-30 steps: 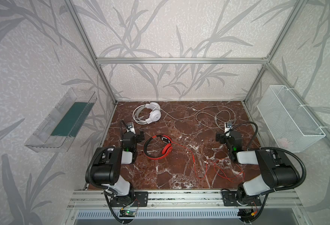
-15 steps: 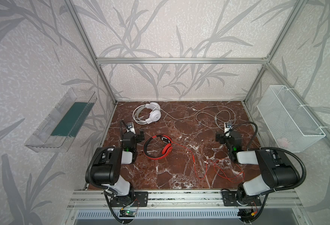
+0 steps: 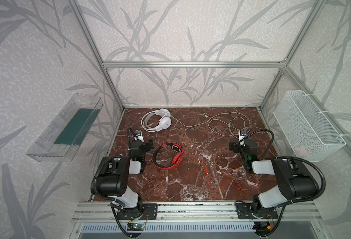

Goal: Wrap the headphones

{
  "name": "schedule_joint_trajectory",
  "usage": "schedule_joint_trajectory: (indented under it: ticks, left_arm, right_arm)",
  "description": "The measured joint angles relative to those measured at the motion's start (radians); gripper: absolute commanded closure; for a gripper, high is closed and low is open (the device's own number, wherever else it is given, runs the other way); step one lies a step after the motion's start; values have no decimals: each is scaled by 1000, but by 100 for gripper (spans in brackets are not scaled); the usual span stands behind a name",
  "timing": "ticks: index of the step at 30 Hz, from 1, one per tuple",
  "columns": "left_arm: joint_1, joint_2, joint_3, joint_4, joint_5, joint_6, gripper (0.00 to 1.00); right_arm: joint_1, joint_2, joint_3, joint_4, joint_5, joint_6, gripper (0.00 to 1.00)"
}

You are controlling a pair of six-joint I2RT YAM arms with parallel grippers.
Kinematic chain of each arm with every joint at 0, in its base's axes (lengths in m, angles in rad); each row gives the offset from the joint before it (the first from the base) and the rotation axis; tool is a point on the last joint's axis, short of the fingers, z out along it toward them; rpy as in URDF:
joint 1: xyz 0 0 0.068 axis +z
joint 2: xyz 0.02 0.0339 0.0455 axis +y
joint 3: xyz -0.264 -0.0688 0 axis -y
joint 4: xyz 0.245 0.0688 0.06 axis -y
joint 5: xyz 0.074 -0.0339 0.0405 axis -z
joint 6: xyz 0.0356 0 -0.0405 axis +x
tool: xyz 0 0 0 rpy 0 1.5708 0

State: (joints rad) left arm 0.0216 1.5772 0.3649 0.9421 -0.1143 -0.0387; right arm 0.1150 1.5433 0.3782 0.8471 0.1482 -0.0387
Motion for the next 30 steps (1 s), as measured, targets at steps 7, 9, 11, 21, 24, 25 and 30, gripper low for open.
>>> schedule_joint_trajectory:
  ticks: [7, 9, 11, 21, 24, 25, 30]
  left_arm:
    - [0, -51, -1, -44, -9, 0, 1]
    - [-1, -129, -1, -88, -18, -3, 1]
    - [-2, -238, 7, -174, -38, -19, 1]
    - [-6, -481, 428, -921, -48, -192, 1]
    - [-13, -463, 547, -1163, -12, -261, 1]
    - [-18, -452, 581, -1237, -1, -280, 1]
    - [-71, -395, 639, -1521, 51, -359, 2]
  right_arm:
    - [0, -4, -4, 11, 0, -2, 1]
    - [3, -27, -17, 13, 1, -8, 1]
    - [13, -76, -25, -11, 13, -16, 1]
    - [73, -434, 52, -306, 42, -48, 1]
    - [76, -499, 73, -380, 34, -68, 1]
    - [76, -514, 75, -400, 29, -72, 1]
    - [76, -532, 96, -489, -9, -89, 1]
